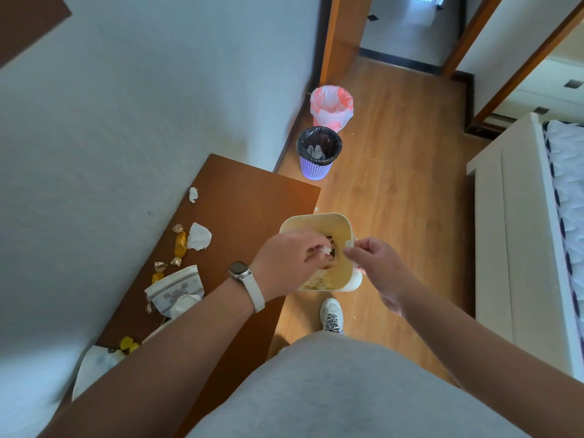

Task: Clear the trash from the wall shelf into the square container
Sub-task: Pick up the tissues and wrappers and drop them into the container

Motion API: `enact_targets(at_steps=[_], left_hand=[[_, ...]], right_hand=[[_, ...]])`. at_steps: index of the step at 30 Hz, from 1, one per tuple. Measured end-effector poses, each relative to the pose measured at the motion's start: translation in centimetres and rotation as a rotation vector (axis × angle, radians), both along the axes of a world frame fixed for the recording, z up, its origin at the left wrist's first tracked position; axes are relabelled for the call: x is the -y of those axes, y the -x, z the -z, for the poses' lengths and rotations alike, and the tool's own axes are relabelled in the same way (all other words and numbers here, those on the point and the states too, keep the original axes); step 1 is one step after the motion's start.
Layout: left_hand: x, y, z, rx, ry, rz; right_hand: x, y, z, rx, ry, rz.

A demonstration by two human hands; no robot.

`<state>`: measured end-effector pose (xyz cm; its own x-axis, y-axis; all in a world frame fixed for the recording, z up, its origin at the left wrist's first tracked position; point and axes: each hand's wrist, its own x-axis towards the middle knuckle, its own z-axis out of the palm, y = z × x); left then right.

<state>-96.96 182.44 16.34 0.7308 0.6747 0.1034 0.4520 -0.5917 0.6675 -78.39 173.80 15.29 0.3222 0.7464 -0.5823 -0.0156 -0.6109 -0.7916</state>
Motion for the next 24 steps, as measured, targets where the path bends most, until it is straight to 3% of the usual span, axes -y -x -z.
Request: enact_targets(at_steps=[4, 8, 12, 24], left_hand=[[1.2, -0.6, 0.4, -0.016, 0.068, 0.031], [1.0, 0.9, 1.1, -0.057, -0.077, 0.03], [0.4, 3.3, 1.9, -0.049, -0.119, -0.111], [-3.6, 11.8, 7.3, -0.361, 0.205, -0.584]], right_hand=[[0.5, -0.2, -0.1, -0.001, -0.017, 0.011], [0.9, -0.7, 0.1, 0.009, -0.014, 0.006], [1.0, -0.5, 0.1, 0.007, -0.007, -0.003], [-1.1, 0.3, 0.9, 0.011, 0.013, -0.043]])
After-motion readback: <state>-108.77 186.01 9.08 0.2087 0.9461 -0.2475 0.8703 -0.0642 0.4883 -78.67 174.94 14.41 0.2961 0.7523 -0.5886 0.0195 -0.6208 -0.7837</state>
